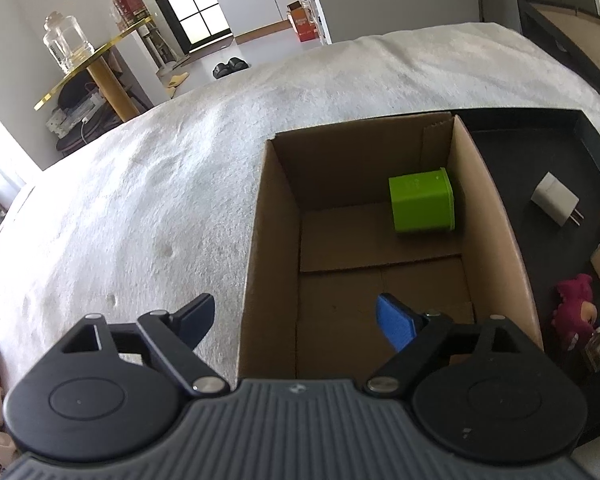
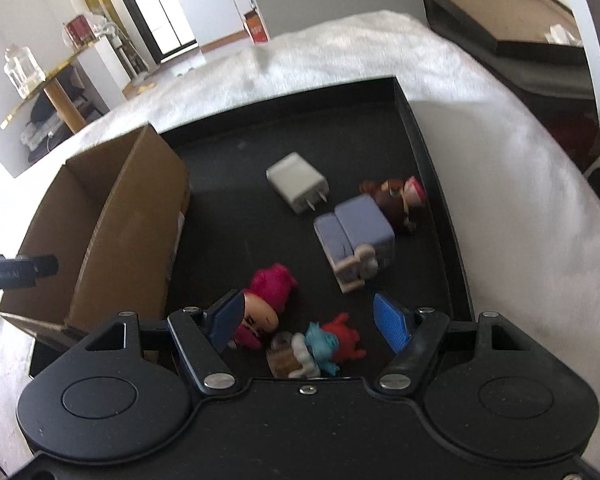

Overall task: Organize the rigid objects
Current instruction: 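Lower the right gripper onto the blue figure holding a glass mug and close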

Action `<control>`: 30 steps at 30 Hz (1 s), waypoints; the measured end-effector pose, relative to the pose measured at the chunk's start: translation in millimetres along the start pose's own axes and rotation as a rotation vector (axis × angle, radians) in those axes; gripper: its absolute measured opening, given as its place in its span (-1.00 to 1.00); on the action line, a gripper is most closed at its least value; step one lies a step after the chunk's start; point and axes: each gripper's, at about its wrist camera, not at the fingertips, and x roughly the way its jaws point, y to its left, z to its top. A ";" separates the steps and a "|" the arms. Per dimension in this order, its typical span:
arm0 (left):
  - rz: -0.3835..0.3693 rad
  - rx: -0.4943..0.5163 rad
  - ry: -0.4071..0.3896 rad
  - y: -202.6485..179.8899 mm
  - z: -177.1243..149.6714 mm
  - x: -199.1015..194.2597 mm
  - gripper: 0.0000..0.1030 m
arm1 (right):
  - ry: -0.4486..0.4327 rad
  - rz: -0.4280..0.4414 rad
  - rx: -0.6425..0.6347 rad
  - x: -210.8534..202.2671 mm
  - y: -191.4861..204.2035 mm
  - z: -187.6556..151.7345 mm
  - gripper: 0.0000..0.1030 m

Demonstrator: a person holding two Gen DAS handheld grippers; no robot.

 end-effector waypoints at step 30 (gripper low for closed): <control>-0.007 0.023 0.014 -7.0 0.2 -0.3 0.70 | 0.042 -0.141 -0.230 11.0 24.5 -13.9 0.13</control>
